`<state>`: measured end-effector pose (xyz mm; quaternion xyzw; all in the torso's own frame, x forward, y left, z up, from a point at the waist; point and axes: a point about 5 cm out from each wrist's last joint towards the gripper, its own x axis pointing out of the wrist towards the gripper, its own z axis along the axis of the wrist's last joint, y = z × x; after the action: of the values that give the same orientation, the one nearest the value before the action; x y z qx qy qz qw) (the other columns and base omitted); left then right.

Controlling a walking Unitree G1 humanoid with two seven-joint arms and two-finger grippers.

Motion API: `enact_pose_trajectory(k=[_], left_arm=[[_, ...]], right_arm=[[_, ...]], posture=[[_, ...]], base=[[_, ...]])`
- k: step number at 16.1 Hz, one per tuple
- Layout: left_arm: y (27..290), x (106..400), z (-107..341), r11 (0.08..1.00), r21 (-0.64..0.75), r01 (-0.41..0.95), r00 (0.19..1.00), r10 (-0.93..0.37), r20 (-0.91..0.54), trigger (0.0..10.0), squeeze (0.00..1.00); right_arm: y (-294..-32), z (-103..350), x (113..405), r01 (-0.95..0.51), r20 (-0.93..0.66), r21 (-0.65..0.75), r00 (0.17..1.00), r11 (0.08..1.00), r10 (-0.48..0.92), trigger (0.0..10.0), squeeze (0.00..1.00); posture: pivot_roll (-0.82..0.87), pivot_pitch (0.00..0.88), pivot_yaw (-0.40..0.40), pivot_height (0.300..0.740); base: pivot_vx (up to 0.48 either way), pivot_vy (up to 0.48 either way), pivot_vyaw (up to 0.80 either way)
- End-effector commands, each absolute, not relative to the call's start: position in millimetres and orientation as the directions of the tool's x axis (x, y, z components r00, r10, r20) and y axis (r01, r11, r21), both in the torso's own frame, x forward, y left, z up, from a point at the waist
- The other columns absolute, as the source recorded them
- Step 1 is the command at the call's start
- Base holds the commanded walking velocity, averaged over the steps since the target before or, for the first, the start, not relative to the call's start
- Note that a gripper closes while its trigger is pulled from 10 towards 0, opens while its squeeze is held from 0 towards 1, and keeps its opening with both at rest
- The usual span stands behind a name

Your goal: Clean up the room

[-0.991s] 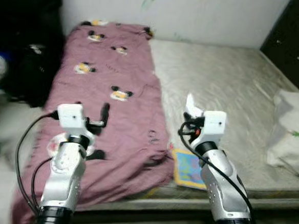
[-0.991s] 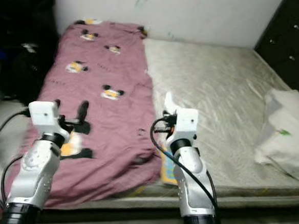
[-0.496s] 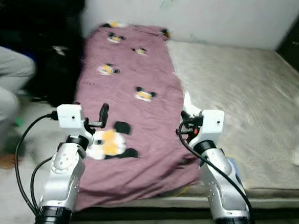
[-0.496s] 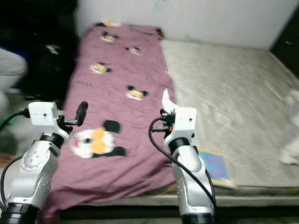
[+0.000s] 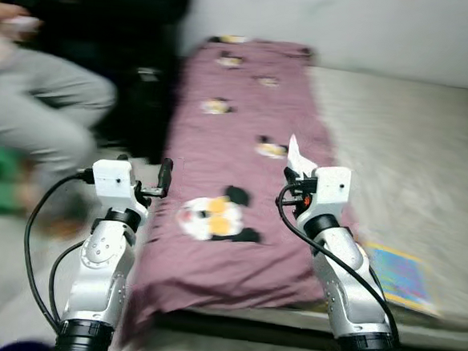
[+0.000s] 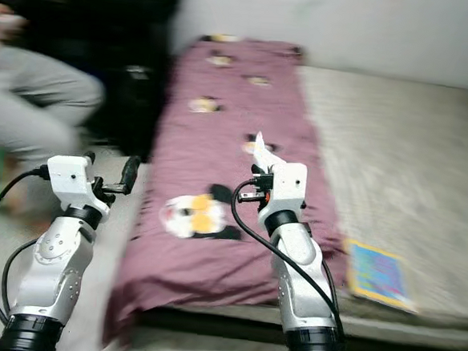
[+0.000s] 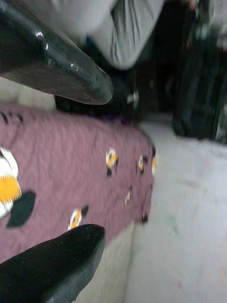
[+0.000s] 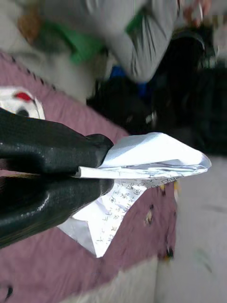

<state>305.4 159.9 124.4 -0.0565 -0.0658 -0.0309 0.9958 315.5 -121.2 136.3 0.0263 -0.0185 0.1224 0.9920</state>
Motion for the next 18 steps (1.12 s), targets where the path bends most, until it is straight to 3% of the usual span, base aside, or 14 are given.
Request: enact_pose_trajectory(k=[1, 18], left_arm=[[155.9, 306.8, 125.3, 0.992, -0.093, 0.082, 0.989, -0.069, 0.134, 10.0, 0.0], [159.5, 308.2, 120.4, 0.995, -0.082, 0.054, 0.991, -0.043, 0.125, 10.0, 0.0]], right_arm=[[-122.4, 134.1, 315.7, -0.239, 0.039, 0.034, 0.971, 0.97, 0.238, 10.0, 0.0], [-115.0, 136.9, 318.7, -0.272, 0.069, -0.003, 0.96, 0.962, 0.272, 10.0, 0.0]], posture=[[-0.04, 0.042, -0.031, 0.74], [-0.04, 0.044, -0.038, 0.74]], base=[[0.0, 0.0, 0.79], [0.0, 0.0, 0.78]])
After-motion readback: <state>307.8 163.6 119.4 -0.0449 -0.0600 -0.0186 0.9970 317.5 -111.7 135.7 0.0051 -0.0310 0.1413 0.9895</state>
